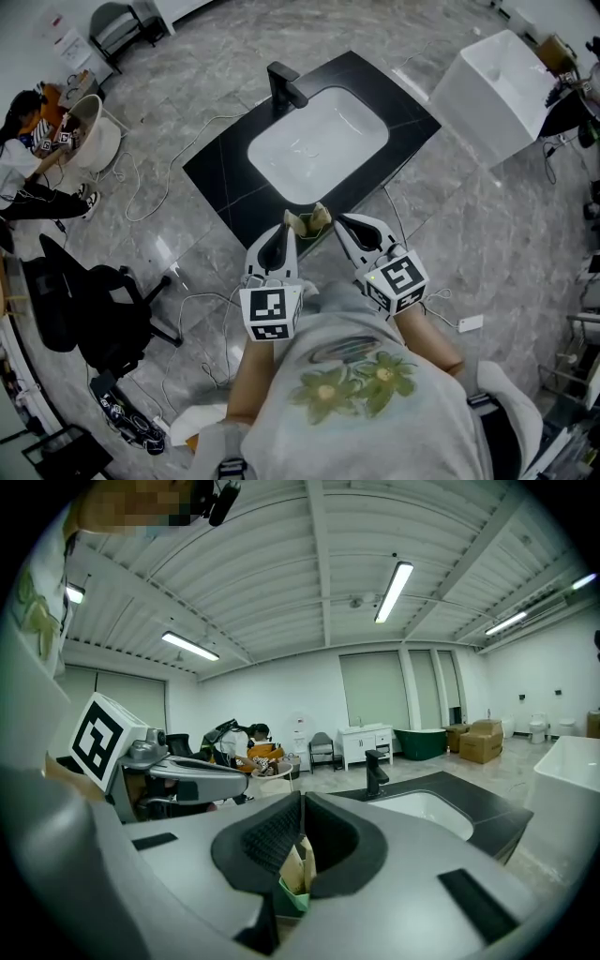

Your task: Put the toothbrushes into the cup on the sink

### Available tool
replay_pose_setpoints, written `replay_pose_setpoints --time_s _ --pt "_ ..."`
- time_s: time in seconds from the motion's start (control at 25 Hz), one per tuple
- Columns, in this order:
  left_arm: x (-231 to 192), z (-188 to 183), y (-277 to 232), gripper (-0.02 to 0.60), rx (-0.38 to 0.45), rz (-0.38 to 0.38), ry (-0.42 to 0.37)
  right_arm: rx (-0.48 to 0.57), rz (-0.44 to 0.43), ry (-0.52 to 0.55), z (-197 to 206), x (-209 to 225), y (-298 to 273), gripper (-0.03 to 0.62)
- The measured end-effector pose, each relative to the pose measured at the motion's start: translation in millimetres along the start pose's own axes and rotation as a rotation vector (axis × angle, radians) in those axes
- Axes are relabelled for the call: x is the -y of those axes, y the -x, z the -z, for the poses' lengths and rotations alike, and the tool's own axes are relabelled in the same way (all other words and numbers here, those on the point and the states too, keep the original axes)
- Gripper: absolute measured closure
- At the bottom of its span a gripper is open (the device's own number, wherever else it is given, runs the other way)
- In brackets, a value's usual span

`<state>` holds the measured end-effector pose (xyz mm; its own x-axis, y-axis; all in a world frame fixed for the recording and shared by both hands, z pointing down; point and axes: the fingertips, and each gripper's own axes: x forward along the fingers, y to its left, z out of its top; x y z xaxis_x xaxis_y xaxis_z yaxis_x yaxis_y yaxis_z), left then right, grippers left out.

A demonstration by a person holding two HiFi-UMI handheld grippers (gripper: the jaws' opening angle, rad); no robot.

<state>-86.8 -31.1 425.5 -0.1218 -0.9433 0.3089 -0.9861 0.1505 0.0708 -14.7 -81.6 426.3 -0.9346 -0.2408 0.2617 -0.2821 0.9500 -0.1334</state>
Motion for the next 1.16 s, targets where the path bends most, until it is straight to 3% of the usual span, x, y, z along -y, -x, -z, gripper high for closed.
replay_pose_setpoints --time_s 0.12,0.44,1.16 --pt "5 2 5 0.561 -0.013 0.014 0.024 -0.005 -0.016 0.002 3 -4 2 0.546" --pt "22 12 12 0.563 -0.038 0.039 -0.003 -0.005 -0.047 0.011 8 -15 8 0.548" --pt "34 22 18 0.563 -0.047 0.082 0.011 -0.030 -0.039 0.042 17 -25 18 0.549"
